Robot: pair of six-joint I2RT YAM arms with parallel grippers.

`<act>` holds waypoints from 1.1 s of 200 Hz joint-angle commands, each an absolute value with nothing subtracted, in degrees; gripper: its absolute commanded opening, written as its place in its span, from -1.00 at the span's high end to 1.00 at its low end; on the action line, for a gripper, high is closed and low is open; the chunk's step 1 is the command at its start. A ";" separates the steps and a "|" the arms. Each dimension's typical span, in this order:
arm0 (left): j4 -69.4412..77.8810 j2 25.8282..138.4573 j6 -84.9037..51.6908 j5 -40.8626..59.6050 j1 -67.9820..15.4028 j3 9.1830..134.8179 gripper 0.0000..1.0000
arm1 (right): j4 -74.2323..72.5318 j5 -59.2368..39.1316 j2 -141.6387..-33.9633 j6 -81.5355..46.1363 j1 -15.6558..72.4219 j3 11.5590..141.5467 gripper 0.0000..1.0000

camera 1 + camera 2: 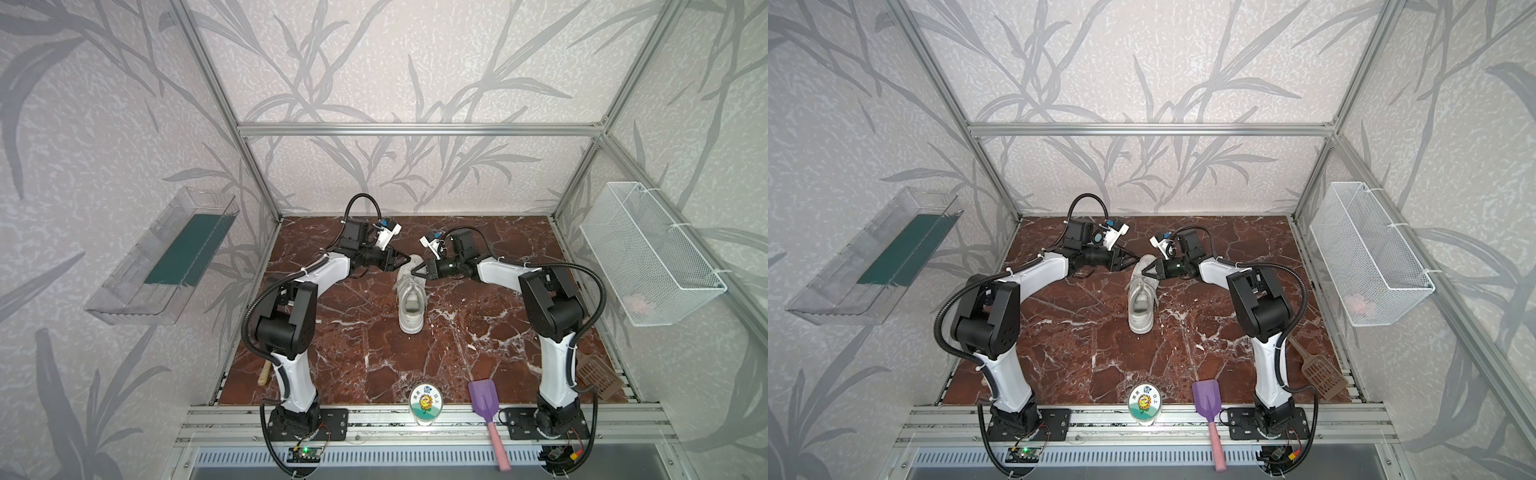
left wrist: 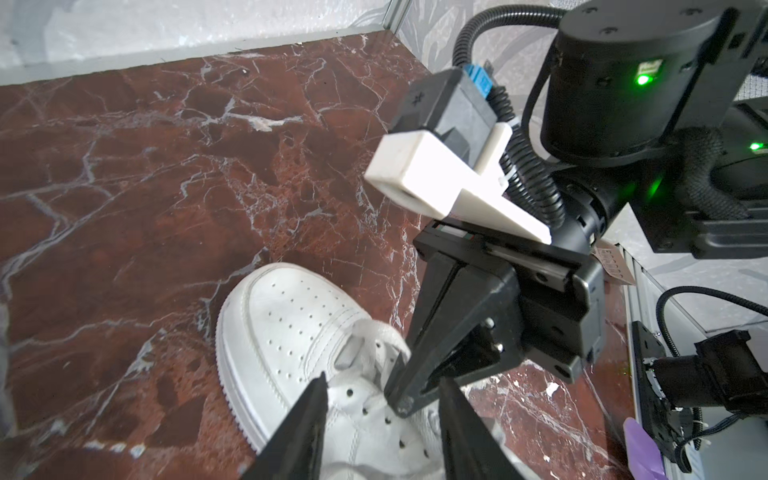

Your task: Tie the shoes

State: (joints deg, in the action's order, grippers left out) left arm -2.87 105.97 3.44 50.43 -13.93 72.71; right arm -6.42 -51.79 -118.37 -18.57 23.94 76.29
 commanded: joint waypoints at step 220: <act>-68.09 123.36 78.59 52.20 -16.44 106.99 -0.07 | -6.97 -53.27 -111.73 -19.22 22.06 73.28 1.00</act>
State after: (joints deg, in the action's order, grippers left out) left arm -65.63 121.62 75.55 52.18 -15.92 103.90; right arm -7.27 -51.92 -112.33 -19.14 22.06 72.84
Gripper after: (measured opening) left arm 0.534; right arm 0.047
